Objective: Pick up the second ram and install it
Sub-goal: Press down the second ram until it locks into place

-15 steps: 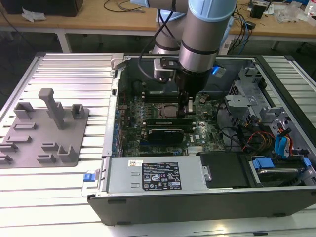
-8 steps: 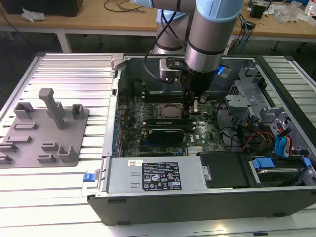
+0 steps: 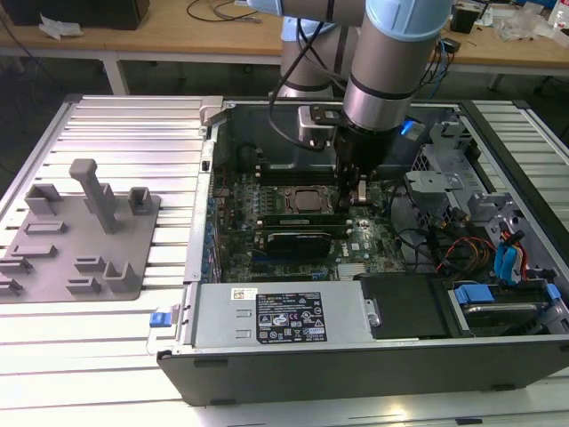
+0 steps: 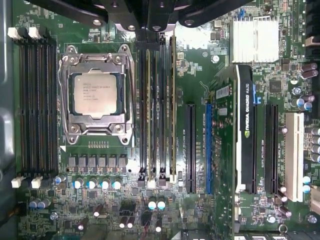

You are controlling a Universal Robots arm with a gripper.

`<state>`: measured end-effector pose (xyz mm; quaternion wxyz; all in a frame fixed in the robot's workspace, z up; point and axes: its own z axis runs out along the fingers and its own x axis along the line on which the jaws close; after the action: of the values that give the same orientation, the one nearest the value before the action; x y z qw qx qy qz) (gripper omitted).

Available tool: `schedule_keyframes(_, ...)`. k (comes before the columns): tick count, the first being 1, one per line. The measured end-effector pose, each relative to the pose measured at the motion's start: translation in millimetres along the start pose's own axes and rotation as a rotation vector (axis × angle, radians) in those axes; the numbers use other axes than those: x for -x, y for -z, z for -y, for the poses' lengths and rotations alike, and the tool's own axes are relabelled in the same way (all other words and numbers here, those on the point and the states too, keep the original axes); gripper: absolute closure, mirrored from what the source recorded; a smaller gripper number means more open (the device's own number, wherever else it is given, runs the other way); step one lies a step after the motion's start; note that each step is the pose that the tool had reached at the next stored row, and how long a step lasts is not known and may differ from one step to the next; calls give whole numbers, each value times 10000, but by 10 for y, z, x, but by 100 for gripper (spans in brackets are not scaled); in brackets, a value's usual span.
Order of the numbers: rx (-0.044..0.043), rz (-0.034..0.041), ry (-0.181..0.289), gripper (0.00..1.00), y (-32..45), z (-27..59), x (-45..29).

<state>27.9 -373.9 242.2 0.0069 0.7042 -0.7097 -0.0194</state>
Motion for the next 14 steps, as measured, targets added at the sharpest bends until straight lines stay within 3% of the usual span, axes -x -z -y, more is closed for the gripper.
schedule_keyframes(14,-1,0,0,92,-110,7,29)
